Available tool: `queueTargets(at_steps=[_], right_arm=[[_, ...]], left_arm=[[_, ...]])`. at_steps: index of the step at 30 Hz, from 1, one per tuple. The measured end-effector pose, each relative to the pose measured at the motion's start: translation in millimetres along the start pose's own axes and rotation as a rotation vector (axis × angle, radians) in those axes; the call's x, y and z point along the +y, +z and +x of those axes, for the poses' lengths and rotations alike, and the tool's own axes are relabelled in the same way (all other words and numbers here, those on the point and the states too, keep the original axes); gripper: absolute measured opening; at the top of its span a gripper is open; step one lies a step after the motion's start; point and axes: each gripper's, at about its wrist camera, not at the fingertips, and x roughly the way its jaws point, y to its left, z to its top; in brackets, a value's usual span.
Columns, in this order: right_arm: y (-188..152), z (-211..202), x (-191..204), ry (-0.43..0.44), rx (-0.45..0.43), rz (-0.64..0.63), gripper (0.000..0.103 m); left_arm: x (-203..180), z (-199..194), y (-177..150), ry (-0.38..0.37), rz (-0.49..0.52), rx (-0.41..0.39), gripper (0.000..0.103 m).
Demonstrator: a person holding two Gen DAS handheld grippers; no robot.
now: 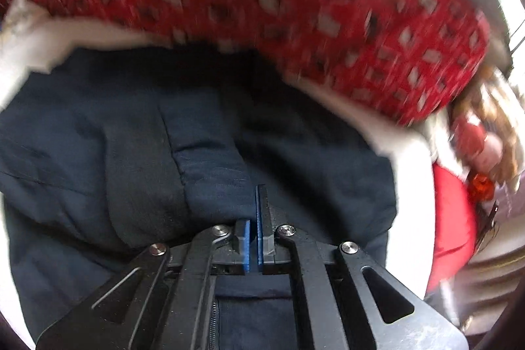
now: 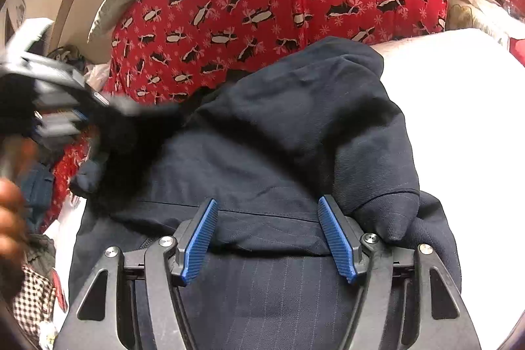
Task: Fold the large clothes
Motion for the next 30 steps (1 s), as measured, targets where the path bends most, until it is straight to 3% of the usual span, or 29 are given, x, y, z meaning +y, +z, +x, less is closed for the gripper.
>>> queueTargets(at_steps=[3, 6, 8, 11, 14, 17, 19, 22, 24, 25, 26, 27, 28, 30], right_arm=[[-1, 0, 0, -0.001, 0.0, -0.002, 0.066], [-1, 0, 2, -0.013, 0.006, -0.008, 0.066], [2, 0, 6, -0.032, 0.026, -0.015, 0.066], [17, -2, 19, -0.084, 0.072, -0.008, 0.067], [33, -9, 50, -0.041, 0.031, -0.072, 0.07], [38, -1, 97, -0.026, 0.037, -0.233, 0.079], [31, 15, 133, -0.068, 0.051, -0.389, 0.079], [15, 51, 173, -0.164, 0.105, -0.606, 0.078], [6, 76, 187, -0.227, 0.141, -0.704, 0.072], [4, 83, 190, -0.237, 0.136, -0.728, 0.057], [4, 85, 193, -0.222, 0.13, -0.732, 0.032], [7, 84, 192, -0.208, 0.124, -0.715, 0.02], [13, 81, 190, -0.195, 0.114, -0.675, 0.0], [30, 61, 173, -0.096, 0.077, -0.508, 0.0]], left_arm=[[7, 25, -8, 0.028, 0.014, 0.122, 0.001], [17, 8, -19, -0.026, 0.038, 0.152, 0.009], [34, -20, -28, -0.076, 0.049, 0.142, 0.031], [83, -66, -41, -0.094, -0.012, 0.026, 0.055], [133, -77, -48, -0.089, -0.128, -0.014, 0.056], [183, -58, -51, -0.088, -0.287, 0.032, 0.056], [201, -45, -55, -0.118, -0.366, 0.054, 0.055], [211, -45, -59, -0.195, -0.431, 0.023, 0.055], [210, -43, -59, -0.197, -0.427, 0.027, 0.055], [210, -44, -60, -0.196, -0.422, 0.025, 0.055], [207, -45, -61, -0.194, -0.408, 0.023, 0.055], [206, -44, -62, -0.193, -0.401, 0.021, 0.055], [211, -43, -59, -0.193, -0.397, 0.019, 0.055], [210, -44, -60, -0.191, -0.391, 0.014, 0.055]])
